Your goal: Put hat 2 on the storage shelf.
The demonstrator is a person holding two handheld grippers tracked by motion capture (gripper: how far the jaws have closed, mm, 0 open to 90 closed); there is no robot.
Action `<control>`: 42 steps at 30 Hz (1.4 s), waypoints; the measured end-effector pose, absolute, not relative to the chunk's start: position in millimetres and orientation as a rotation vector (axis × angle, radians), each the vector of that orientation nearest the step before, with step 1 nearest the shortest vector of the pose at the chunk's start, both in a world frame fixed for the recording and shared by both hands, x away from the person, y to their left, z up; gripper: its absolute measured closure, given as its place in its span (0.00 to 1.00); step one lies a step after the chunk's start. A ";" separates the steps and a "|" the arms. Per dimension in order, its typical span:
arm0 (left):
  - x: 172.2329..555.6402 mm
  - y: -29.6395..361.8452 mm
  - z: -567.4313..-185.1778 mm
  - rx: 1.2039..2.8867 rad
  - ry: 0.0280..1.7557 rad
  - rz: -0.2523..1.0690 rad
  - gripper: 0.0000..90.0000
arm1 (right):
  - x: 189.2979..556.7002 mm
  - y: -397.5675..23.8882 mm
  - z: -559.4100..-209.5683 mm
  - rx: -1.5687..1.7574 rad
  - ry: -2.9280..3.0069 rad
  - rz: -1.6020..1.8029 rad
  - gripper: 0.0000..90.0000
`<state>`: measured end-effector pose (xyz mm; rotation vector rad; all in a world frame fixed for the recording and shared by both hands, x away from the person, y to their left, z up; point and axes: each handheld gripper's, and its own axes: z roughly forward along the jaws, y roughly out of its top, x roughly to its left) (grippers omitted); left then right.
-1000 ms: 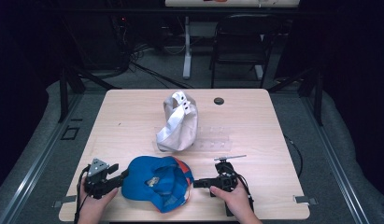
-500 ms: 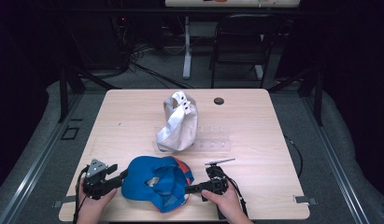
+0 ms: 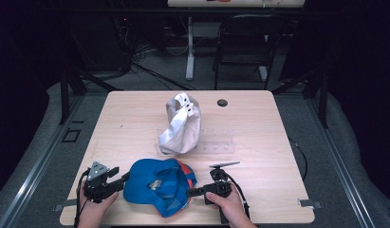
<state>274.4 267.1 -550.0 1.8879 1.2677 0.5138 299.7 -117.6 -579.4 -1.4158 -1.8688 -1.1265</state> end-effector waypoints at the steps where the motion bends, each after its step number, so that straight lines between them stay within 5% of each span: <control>1: 274.4 267.0 -550.0 1.889 1.268 0.514 0.54 | 299.5 -118.0 -578.7 -1.421 -1.861 -1.133 0.80; 19: 274.0 266.6 -549.5 1.891 1.263 0.519 0.54 | 298.4 -124.3 -560.1 -1.430 -1.883 -1.182 0.86; 42: 273.8 263.7 -549.2 1.896 1.254 0.529 0.54 | 305.4 -164.2 -494.3 -1.415 -1.755 -1.222 0.86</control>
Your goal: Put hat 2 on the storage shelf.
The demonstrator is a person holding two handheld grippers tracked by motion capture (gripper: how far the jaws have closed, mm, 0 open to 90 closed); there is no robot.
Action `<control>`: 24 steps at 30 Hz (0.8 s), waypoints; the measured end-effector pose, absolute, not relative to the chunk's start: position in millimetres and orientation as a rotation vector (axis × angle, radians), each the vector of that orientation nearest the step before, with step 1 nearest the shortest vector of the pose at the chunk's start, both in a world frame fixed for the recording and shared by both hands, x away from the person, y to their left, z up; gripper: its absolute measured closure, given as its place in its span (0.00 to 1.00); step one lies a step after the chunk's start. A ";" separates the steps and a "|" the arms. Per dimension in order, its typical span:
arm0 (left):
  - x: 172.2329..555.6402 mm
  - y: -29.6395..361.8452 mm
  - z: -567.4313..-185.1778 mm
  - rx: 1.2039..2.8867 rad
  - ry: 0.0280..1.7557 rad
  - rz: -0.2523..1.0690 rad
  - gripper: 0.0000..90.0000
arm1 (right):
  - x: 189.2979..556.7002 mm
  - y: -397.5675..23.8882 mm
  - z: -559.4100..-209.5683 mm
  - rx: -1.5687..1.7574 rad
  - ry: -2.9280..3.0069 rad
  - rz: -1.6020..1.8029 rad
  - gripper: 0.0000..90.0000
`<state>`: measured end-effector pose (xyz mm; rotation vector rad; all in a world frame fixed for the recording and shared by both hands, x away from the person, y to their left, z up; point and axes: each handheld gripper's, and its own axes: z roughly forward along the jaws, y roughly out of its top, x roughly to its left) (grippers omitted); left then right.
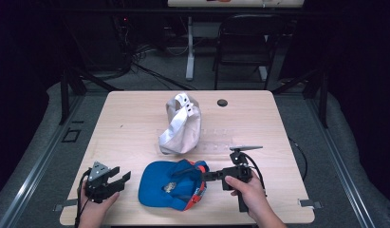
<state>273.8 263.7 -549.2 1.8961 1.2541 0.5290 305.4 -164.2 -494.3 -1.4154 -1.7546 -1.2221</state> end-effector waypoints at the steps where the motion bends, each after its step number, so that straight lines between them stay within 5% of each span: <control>1: 273.8 263.7 -549.2 1.897 1.253 0.529 0.54 | 307.1 -166.8 -492.5 -1.389 -1.741 -1.225 0.86; 24: 274.3 263.9 -548.9 1.918 1.251 0.523 0.54 | 324.3 -154.6 -426.8 -1.263 -1.536 -1.328 0.86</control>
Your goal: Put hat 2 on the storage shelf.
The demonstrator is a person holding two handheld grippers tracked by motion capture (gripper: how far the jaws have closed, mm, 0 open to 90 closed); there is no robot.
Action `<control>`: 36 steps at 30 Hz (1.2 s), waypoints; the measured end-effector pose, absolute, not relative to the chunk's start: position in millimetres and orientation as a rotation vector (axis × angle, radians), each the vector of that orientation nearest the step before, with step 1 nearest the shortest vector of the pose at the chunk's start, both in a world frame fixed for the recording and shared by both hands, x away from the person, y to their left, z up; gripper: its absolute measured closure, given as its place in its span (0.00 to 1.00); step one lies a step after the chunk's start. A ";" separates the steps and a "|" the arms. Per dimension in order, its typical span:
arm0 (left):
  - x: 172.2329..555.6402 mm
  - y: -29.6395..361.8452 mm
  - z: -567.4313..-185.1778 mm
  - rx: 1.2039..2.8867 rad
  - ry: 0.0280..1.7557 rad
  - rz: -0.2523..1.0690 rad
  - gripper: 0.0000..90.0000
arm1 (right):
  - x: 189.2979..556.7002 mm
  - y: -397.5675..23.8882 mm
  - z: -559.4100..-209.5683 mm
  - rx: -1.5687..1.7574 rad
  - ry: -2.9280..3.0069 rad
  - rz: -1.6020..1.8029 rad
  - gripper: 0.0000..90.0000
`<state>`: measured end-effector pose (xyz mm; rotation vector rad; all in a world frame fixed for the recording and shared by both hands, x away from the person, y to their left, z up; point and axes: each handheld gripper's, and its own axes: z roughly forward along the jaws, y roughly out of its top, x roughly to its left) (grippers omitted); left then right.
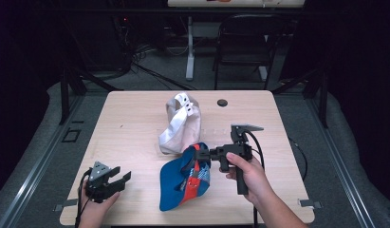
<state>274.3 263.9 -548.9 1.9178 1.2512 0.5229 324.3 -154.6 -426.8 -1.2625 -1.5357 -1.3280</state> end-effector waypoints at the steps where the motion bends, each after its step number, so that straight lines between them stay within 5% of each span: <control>1: 274.3 264.0 -548.9 1.918 1.251 0.523 0.54 | 324.5 -155.3 -423.1 -1.269 -1.538 -1.325 0.86; 13: 273.9 261.8 -549.2 1.911 1.244 0.534 0.54 | 322.9 -186.1 -376.3 -1.331 -1.552 -1.420 0.86; 36: 278.3 261.5 -553.8 1.923 1.242 0.517 0.52 | 355.8 -245.0 -338.8 -1.510 -1.462 -1.546 0.86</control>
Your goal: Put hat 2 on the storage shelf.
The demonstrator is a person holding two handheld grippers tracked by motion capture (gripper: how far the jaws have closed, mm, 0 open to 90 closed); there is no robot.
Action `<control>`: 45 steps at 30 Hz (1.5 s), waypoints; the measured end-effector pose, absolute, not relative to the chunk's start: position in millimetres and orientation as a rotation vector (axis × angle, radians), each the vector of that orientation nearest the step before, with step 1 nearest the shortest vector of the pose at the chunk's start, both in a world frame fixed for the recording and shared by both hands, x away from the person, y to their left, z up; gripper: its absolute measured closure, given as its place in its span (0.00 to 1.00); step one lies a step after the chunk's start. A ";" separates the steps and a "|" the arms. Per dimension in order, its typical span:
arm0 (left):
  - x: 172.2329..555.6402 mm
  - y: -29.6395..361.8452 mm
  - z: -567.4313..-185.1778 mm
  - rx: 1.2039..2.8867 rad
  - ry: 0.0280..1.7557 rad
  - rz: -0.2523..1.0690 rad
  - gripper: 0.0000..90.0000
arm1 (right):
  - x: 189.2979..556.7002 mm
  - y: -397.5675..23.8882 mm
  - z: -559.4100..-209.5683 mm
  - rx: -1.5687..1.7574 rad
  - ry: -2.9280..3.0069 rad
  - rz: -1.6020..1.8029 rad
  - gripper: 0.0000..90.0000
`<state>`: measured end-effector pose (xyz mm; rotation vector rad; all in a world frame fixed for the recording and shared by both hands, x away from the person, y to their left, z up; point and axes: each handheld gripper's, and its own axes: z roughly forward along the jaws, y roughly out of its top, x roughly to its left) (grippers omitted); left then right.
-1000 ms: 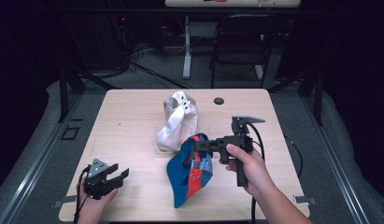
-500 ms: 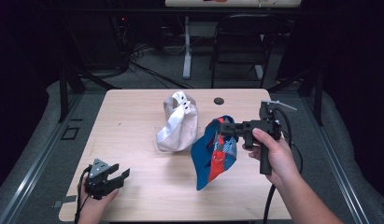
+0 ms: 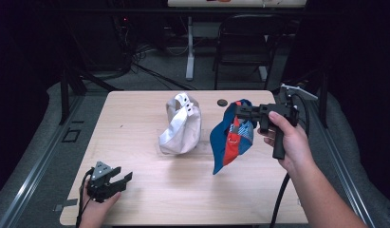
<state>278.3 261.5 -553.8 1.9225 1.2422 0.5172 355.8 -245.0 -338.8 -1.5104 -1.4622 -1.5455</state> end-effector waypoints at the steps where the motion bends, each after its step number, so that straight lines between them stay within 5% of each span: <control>1: 278.9 261.7 -553.9 1.926 1.240 0.518 0.52 | 356.9 -245.9 -337.4 -1.514 -1.461 -1.548 0.86; 20: 283.3 262.7 -555.0 1.928 1.237 0.517 0.52 | 390.9 -253.5 -307.9 -1.609 -1.465 -1.587 0.86; 45: 280.0 267.4 -555.3 1.933 1.256 0.518 0.52 | 427.7 -253.1 -325.5 -1.726 -1.459 -1.514 0.86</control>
